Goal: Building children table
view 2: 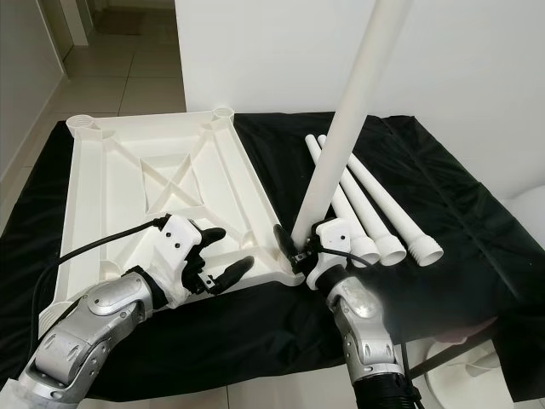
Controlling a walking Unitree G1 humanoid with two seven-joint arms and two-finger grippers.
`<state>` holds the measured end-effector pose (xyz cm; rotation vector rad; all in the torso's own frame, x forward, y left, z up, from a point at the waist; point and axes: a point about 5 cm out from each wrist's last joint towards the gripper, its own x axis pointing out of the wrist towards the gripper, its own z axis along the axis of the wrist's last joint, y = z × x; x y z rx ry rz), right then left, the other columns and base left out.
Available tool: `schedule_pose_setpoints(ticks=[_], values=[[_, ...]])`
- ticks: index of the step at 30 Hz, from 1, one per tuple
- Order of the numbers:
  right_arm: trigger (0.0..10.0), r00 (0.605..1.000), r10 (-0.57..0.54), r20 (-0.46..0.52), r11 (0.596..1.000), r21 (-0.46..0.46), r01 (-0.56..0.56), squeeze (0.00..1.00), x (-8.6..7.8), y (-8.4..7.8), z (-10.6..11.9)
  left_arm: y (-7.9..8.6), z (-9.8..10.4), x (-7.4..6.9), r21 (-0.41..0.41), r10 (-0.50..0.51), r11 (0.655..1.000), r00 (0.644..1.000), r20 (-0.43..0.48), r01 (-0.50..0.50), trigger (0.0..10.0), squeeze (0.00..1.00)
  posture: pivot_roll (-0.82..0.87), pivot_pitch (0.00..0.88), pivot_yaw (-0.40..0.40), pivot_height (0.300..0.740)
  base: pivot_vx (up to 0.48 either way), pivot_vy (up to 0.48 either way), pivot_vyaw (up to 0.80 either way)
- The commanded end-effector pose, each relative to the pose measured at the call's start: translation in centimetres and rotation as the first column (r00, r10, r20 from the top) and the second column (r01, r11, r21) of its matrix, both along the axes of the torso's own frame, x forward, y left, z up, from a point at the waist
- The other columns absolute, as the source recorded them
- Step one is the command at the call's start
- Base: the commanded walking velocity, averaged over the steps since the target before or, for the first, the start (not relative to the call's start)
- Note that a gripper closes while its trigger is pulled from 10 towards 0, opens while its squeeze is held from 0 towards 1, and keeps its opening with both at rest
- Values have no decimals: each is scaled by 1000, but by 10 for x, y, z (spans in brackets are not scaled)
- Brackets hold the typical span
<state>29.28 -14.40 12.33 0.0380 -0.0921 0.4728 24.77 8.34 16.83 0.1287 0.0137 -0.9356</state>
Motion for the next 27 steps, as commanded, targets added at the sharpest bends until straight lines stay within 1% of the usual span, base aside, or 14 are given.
schedule_pose_setpoints(ticks=[1, 4, 7, 9, 10, 11, 13, 14, 15, 16, 17, 20, 24, 27], values=[[10000, 977, -60, -204, 998, -12, 59, 0, -6, -10, -37, 0, -2, 0, 8, 0, 1000, 1000, -10, 0, 10000, 0, -16, 65, -24, 740, 0, 0, 0], [10000, 986, -69, -150, 997, -46, 63, 0, -7, -9, -34, 0, -2, 0, 8, 0, 1000, 1000, -9, 0, 10000, 0, -15, 64, -24, 740, 0, 0, 0], [10000, 988, -95, -124, 995, -46, 90, 0, -7, -7, -32, 1, -2, 1, 9, 2, 1000, 1000, -7, -2, 10000, 0, -12, 66, -27, 740, 0, 0, 0], [10000, 978, -193, -85, 981, -24, 191, 0, -6, -5, -27, 1, -2, 1, 12, 7, 1000, 1000, -7, -7, 10000, 0, -12, 66, -27, 740, 0, 0, 0], [10000, 978, -193, -85, 981, -24, 191, 0, -6, -5, -27, 1, -2, 1, 12, 7, 1000, 1000, -7, -7, 10000, 0, -12, 66, -27, 740, 0, 0, 0], [10000, 953, -294, -66, 955, 2, 295, 0, -5, -4, -23, 1, -3, 1, 13, 10, 1000, 1000, -8, -10, 10000, 0, -8, 71, -30, 740, 0, 0, 0], [10000, 953, -294, -66, 955, 2, 295, 0, -5, -4, -23, 1, -3, 1, 13, 10, 1000, 1000, -8, -10, 10000, 0, -8, 71, -30, 740, 0, 0, 0], [10000, 904, -423, -66, 903, 52, 427, 0, -6, 0, -18, 1, -3, 1, 12, 13, 1000, 1000, -9, -12, 10000, 0, -7, 72, -34, 740, 0, 0, 0], [10000, 904, -423, -66, 903, 52, 427, 0, -6, 0, -18, 1, -3, 1, 12, 13, 1000, 1000, -9, -12, 10000, 0, -7, 72, -34, 740, 0, 0, 0], [10000, 879, -472, -71, 876, 75, 476, 0, -6, 1, -17, 1, -4, 0, 11, 13, 1000, 1000, -9, -13, 10000, 0, -7, 72, -34, 740, 0, 0, 0], [10000, 866, -494, -79, 863, 81, 499, 0, -6, 5, -16, 0, -4, 0, 10, 15, 1000, 1000, -10, -15, 10000, 0, -7, 72, -34, 740, 0, 0, 0], [10000, 853, -511, -104, 848, 103, 520, 0, -5, 13, -15, 0, -4, 0, 7, 16, 1000, 1000, -12, -16, 10000, 0, -6, 69, -34, 740, 0, 0, 0], [10000, 871, -486, -68, 867, 90, 491, 0, -3, 19, -11, -1, -4, 1, 4, 12, 1000, 1000, -12, -12, 10000, 0, -10, 68, -32, 740, 0, 0, 0], [10000, 879, -474, -55, 874, 91, 477, 0, -4, 18, -10, -1, -4, 1, 5, 11, 1000, 1000, -11, -10, 10000, 0, -14, 67, -32, 740, 0, 0, 0]])
